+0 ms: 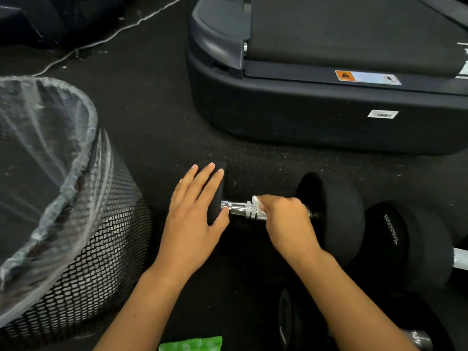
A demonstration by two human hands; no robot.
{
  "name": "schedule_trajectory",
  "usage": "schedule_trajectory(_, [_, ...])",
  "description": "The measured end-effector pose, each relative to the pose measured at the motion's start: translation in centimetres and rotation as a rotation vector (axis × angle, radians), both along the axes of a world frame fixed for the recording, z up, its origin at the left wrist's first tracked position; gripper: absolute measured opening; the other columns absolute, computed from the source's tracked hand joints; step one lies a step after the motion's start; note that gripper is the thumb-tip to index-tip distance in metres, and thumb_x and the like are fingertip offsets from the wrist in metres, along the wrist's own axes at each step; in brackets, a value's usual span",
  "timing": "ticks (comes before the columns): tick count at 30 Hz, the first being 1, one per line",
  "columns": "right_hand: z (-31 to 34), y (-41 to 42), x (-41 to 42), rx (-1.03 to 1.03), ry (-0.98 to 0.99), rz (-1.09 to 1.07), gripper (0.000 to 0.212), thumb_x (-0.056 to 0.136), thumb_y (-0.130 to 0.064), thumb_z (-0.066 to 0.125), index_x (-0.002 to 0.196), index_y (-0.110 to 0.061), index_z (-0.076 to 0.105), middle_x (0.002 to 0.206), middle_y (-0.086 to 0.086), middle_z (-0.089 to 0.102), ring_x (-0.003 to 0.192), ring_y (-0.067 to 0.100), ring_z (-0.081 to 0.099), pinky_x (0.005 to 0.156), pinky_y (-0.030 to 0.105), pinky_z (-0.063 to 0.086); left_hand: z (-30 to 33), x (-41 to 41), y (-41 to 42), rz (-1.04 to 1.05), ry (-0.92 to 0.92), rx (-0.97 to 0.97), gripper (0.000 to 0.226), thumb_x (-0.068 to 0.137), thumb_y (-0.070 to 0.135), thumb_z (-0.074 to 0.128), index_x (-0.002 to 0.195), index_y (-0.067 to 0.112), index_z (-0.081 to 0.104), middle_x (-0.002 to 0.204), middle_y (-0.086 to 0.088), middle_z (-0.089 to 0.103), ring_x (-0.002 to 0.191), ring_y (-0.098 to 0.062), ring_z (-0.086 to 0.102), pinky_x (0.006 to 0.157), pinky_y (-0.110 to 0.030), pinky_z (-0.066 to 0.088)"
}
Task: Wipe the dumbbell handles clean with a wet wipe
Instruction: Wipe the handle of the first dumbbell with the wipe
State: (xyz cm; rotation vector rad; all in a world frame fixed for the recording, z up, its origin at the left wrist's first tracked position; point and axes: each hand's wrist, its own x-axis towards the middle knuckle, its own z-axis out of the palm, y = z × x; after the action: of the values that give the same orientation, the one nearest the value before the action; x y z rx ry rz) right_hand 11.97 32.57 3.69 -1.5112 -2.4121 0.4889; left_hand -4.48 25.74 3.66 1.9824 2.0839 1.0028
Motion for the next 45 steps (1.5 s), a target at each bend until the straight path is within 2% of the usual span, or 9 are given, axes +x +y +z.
schedule_trajectory(3, [-0.6, -0.6, -0.1, -0.044, -0.108, 0.121, 0.051, 0.085, 0.007, 0.051, 0.132, -0.014, 0.049, 0.135, 0.005, 0.051, 0.128, 0.017, 0.044, 0.106, 0.017, 0.02, 0.0, 0.0, 0.0, -0.005, -0.006, -0.002, 0.065, 0.083, 0.025, 0.067, 0.141, 0.019, 0.037, 0.148, 0.005, 0.033, 0.141, -0.012, 0.016, 0.112, -0.049, 0.024])
schedule_trajectory(7, [0.1, -0.7, 0.0, 0.092, -0.039, -0.03, 0.019, 0.08, -0.001, 0.061, 0.089, -0.017, 0.067, 0.078, 0.0, 0.066, 0.074, 0.024, 0.063, 0.068, 0.028, 0.048, 0.1, 0.0, -0.1, 0.0, 0.0, -0.005, 0.066, 0.082, 0.024, 0.066, 0.141, 0.02, 0.037, 0.149, 0.006, 0.032, 0.141, -0.01, 0.014, 0.113, -0.047, 0.023])
schedule_trajectory(16, [0.2, -0.5, -0.6, 0.054, -0.01, 0.084, 0.024, 0.085, -0.005, 0.058, 0.104, -0.017, 0.067, 0.095, 0.004, 0.069, 0.089, 0.023, 0.065, 0.083, 0.031, 0.051, 0.1, 0.0, -0.1, -0.001, 0.001, -0.017, 0.067, 0.083, 0.026, 0.065, 0.142, 0.022, 0.035, 0.149, 0.008, 0.03, 0.141, -0.009, 0.012, 0.114, -0.046, 0.021])
schedule_trajectory(20, [-1.3, -1.6, -1.6, 0.054, -0.026, 0.265, 0.048, 0.089, 0.004, 0.038, 0.134, -0.01, 0.047, 0.143, 0.008, 0.042, 0.134, 0.025, 0.034, 0.111, 0.036, 0.026, 0.1, -0.1, 0.0, -0.008, -0.009, -0.021, 0.066, 0.083, 0.026, 0.066, 0.142, 0.022, 0.035, 0.149, 0.007, 0.03, 0.141, -0.009, 0.012, 0.113, -0.046, 0.022])
schedule_trajectory(25, [-2.3, -1.2, -1.8, 0.133, 0.056, 0.111, 0.045, 0.065, 0.012, 0.064, 0.107, -0.005, 0.067, 0.111, 0.012, 0.067, 0.106, 0.03, 0.062, 0.094, 0.041, 0.036, 0.2, 0.0, 0.2, -0.007, 0.0, -0.022, 0.064, 0.084, 0.031, 0.061, 0.142, 0.021, 0.035, 0.149, 0.007, 0.03, 0.141, -0.009, 0.012, 0.113, -0.047, 0.022])
schedule_trajectory(31, [-1.4, -1.6, -0.3, 0.176, 0.057, 0.228, 0.043, 0.077, 0.005, 0.044, 0.113, -0.006, 0.065, 0.118, 0.01, 0.064, 0.108, 0.028, 0.061, 0.095, 0.043, 0.044, 0.0, -0.1, -0.1, -0.017, -0.004, -0.017, 0.062, 0.085, 0.043, 0.046, 0.142, 0.022, 0.035, 0.149, 0.007, 0.03, 0.141, -0.01, 0.013, 0.112, -0.047, 0.024])
schedule_trajectory(35, [-0.4, -0.2, -1.5, 0.04, 0.028, 0.123, 0.039, 0.086, 0.006, 0.05, 0.119, -0.01, 0.06, 0.12, 0.008, 0.062, 0.113, 0.025, 0.056, 0.099, 0.026, 0.038, 0.1, 0.0, -0.1, -0.003, -0.01, -0.033, 0.065, 0.085, 0.027, 0.064, 0.142, 0.021, 0.035, 0.15, 0.006, 0.03, 0.141, -0.01, 0.012, 0.113, -0.047, 0.022])
schedule_trajectory(39, [-0.8, -1.3, -1.3, 0.016, 0.06, 0.258, 0.053, 0.083, 0.013, 0.049, 0.131, -0.008, 0.051, 0.139, 0.009, 0.047, 0.132, 0.021, 0.039, 0.106, 0.015, 0.01, 0.4, -0.1, -0.1, -0.019, -0.029, -0.058, 0.067, 0.083, 0.035, 0.061, 0.143, 0.024, 0.032, 0.151, 0.009, 0.025, 0.142, -0.007, 0.008, 0.114, -0.046, 0.019])
schedule_trajectory(45, [1.7, -2.4, 2.7, 0.065, 0.227, 0.202, 0.028, 0.074, 0.0, 0.072, 0.096, -0.018, 0.074, 0.098, 0.003, 0.065, 0.092, 0.014, 0.052, 0.078, 0.006, 0.039, 2.1, 1.9, -1.0, -0.197, -0.067, -0.03, 0.066, 0.079, 0.055, 0.05, 0.137, 0.026, 0.04, 0.149, 0.014, 0.027, 0.141, -0.003, 0.009, 0.115, -0.025, -0.003])
